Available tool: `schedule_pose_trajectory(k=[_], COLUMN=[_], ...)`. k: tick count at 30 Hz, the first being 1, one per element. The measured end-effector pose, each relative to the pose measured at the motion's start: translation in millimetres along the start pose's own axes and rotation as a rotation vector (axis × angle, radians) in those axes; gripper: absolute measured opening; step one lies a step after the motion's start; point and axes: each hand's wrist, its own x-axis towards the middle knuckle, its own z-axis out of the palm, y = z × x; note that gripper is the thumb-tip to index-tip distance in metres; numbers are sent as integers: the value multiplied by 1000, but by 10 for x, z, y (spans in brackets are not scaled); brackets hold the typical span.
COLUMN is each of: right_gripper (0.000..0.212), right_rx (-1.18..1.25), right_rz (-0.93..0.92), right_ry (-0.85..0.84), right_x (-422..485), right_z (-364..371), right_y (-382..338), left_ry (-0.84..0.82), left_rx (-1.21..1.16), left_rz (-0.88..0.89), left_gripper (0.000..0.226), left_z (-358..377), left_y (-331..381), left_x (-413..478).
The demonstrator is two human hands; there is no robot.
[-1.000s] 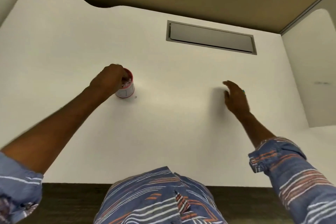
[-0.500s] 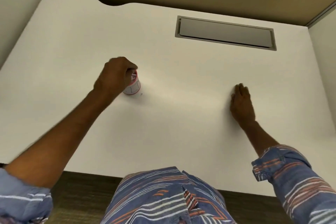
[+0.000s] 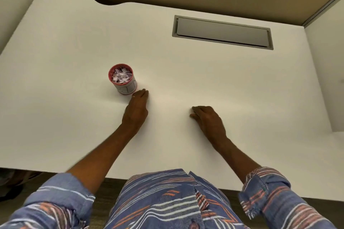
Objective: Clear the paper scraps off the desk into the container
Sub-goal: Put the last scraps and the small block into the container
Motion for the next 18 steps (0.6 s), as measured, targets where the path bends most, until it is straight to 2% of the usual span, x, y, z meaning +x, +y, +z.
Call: schedule_pose_trajectory(k=[4,7,9,12,18], right_gripper=[49,46,50,50,49], right_rx=[65,32,17,16,57], right_rz=[-60,-138,-122,-80,-2], right_ry=[-11,-19,-35,-38,2], right_x=[-224,-394,-465,-497,-535], right_z=[56,73,65,30,8], right_y=[47,79,94,71,-20], left_ry=[29,96,133,182,205], left_rx=[-1,-63,-139,-241,-252], left_rz=[86,100,67,6,-166], left_gripper=[48,33,28,28,37], left_z=[-26,-70,-113,-206,-182], left_y=[-99,-118,-87,-15,-80], left_x=[-64,-67,-74,-111,-160])
